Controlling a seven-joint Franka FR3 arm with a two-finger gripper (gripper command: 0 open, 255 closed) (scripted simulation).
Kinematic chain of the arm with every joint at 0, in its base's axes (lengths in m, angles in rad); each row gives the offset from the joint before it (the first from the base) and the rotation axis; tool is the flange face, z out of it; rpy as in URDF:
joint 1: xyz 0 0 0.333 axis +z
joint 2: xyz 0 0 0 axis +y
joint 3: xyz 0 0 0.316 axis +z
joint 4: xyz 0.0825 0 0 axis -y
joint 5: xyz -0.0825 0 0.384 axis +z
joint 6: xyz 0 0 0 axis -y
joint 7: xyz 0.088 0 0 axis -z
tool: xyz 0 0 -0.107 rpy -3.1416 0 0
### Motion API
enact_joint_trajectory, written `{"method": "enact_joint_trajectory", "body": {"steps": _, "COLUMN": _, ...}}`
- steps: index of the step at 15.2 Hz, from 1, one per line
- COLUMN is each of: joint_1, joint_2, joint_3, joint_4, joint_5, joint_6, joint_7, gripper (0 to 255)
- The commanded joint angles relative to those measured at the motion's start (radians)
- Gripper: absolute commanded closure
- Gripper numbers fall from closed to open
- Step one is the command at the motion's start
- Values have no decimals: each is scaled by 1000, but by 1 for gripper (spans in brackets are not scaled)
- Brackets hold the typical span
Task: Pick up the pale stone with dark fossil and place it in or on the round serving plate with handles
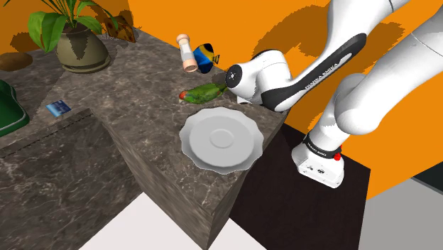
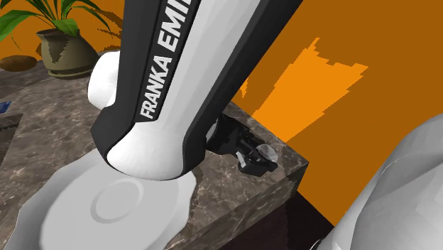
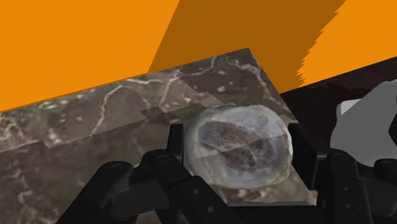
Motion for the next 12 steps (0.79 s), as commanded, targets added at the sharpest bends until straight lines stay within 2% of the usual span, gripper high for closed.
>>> {"method": "enact_joint_trajectory", "body": {"steps": 1, "joint_1": 0, "joint_2": 0, "joint_3": 0, "joint_4": 0, "joint_5": 0, "joint_6": 0, "joint_7": 0, "gripper": 255}}
{"method": "enact_joint_trajectory", "body": {"steps": 12, "joint_1": 22, "joint_2": -145, "joint_3": -8, "joint_4": 32, "joint_5": 40, "joint_6": -136, "joint_7": -110, "gripper": 255}}
